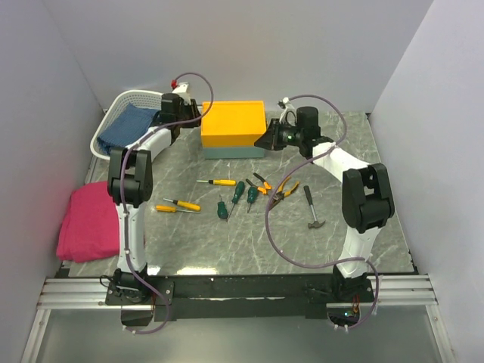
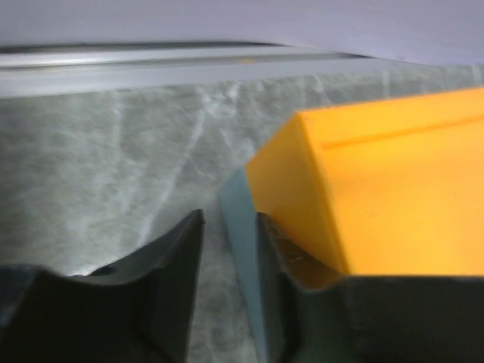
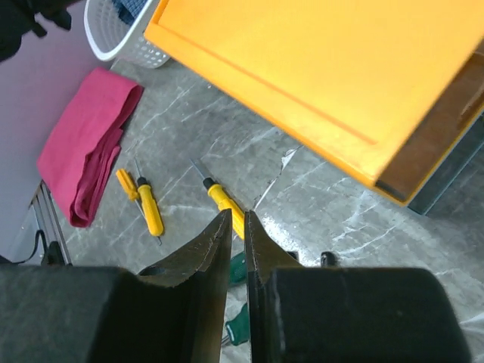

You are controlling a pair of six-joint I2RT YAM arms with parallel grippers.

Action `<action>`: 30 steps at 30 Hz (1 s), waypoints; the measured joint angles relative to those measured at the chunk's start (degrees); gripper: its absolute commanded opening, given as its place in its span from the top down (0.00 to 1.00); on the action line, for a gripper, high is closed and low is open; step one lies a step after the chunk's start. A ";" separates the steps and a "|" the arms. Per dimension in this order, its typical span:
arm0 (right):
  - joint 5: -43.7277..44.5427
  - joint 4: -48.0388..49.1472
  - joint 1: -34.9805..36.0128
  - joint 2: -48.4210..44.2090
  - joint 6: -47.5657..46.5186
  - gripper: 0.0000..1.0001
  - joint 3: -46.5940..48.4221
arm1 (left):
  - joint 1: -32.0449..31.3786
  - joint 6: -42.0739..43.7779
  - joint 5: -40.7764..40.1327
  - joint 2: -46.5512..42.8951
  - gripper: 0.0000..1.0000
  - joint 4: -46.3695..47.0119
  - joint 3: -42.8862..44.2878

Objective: Sort the tools into containers

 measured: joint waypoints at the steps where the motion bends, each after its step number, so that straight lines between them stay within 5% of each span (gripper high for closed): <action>1: 0.00 -0.39 0.13 -0.31 -0.33 0.78 0.00 | 0.04 0.04 -1.20 0.31 0.50 -0.55 0.83; 4: -0.70 -2.49 -0.74 -2.03 -1.03 0.72 0.00 | 0.66 -0.07 -4.81 0.46 0.43 -2.91 2.82; 7: -2.54 -2.84 -4.28 -3.89 0.50 0.54 0.09 | 2.16 -0.87 -7.96 -1.29 0.41 -4.92 2.08; 15: -5.44 4.39 -14.38 -2.21 12.94 0.27 1.03 | 10.08 -1.66 -8.46 -15.98 0.49 -8.98 -7.08; 16: -6.10 5.22 -14.51 -0.94 14.47 0.27 1.79 | 10.23 -1.57 -6.34 -17.59 0.52 -9.20 -7.15; 20: -7.54 8.59 -13.90 5.14 20.37 0.27 4.63 | 8.41 -0.20 4.28 -22.43 0.96 -9.64 -7.15; 30: -6.05 10.10 -12.33 16.85 28.15 0.30 11.91 | 4.13 1.95 17.07 -22.45 0.99 -13.79 -8.13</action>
